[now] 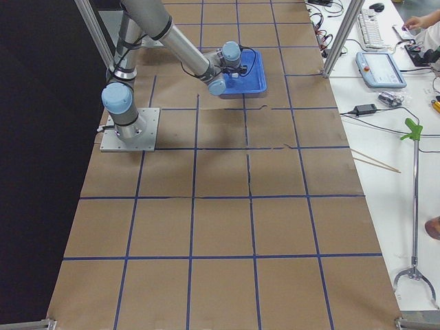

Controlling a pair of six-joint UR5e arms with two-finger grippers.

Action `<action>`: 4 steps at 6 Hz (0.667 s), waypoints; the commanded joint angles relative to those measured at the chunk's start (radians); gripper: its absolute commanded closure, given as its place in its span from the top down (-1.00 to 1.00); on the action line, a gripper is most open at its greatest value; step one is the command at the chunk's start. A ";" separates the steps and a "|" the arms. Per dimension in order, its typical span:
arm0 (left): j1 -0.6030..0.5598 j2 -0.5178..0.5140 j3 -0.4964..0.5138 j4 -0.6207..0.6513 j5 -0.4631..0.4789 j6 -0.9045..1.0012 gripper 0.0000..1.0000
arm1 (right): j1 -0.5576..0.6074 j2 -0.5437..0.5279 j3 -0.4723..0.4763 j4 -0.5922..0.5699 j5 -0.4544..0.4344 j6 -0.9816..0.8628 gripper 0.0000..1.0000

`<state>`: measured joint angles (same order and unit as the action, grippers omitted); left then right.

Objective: Assemble white blocks and place on blue tray

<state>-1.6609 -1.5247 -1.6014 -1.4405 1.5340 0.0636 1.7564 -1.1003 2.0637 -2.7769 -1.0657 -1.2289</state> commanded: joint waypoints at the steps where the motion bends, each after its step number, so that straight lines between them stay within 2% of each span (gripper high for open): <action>1: 0.001 0.000 0.000 0.000 0.002 0.001 0.98 | 0.000 -0.004 -0.002 0.000 0.001 0.002 0.90; 2: 0.001 0.000 0.001 0.000 0.002 -0.001 0.98 | -0.002 -0.016 -0.003 0.002 -0.003 0.053 1.00; 3: 0.001 0.000 0.001 0.000 0.002 -0.001 0.98 | -0.005 -0.042 -0.014 0.017 -0.017 0.063 1.00; 4: 0.001 0.000 0.005 0.000 0.002 -0.001 0.98 | -0.020 -0.079 -0.037 0.125 -0.020 0.063 1.00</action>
<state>-1.6599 -1.5248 -1.5989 -1.4404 1.5355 0.0630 1.7477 -1.1475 2.0447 -2.7282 -1.0804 -1.1715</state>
